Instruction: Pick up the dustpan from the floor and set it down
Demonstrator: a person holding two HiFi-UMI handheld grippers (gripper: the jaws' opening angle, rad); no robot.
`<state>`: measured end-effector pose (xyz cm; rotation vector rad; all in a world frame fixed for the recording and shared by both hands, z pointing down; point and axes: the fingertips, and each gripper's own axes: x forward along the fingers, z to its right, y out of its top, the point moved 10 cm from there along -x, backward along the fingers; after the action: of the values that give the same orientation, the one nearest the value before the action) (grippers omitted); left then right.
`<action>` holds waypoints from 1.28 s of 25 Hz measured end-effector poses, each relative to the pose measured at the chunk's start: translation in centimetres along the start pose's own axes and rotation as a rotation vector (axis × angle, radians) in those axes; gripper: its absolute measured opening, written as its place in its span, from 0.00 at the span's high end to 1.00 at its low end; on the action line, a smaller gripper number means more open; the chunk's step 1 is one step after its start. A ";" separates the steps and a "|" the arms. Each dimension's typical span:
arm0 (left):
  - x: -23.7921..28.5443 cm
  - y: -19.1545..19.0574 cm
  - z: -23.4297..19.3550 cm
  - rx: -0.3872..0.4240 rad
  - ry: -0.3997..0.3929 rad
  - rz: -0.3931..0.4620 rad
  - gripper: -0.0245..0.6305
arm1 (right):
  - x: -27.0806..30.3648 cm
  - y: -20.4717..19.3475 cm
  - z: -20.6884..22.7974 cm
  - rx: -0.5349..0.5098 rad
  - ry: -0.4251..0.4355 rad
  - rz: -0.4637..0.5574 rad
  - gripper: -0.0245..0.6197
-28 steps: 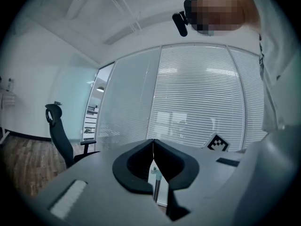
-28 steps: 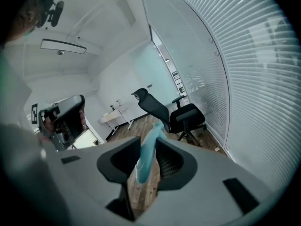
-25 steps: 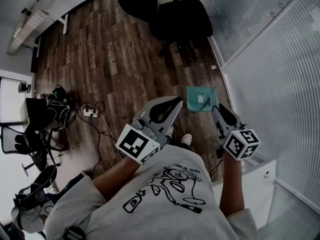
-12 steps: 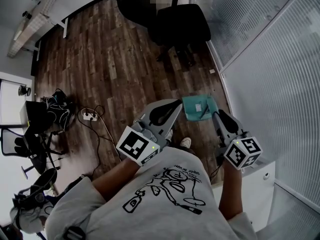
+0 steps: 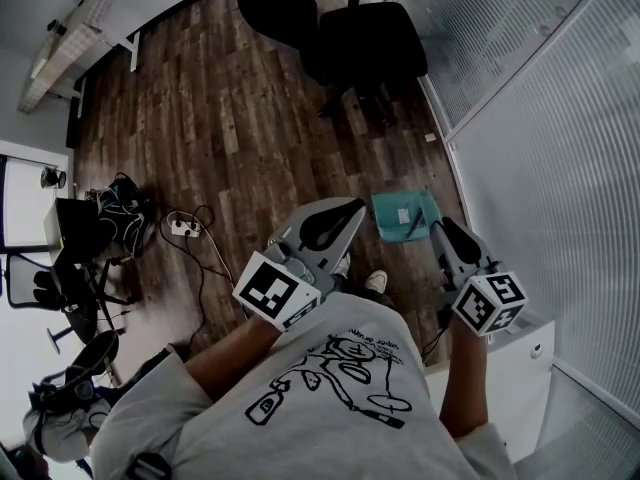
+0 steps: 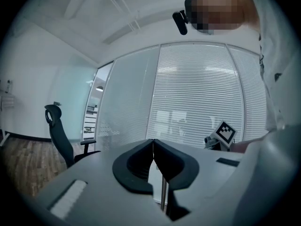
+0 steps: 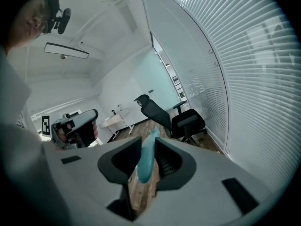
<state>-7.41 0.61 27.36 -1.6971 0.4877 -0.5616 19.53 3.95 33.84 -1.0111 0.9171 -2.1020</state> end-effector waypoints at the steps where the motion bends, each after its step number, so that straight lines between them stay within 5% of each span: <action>1: 0.0 0.0 0.0 -0.001 0.000 -0.001 0.96 | 0.0 0.0 0.0 0.001 -0.001 0.001 0.83; 16: 0.6 -0.9 -0.8 -0.015 0.013 -0.043 0.96 | 2.1 -0.4 2.0 0.020 0.019 -0.006 0.83; 32: -0.5 -3.8 -3.3 -0.037 0.064 -0.128 0.96 | 10.0 -6.1 8.4 0.042 0.018 -0.098 0.84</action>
<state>-9.72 -0.91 31.52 -1.7588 0.4390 -0.7050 19.90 -2.89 46.52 -1.0360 0.8443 -2.2056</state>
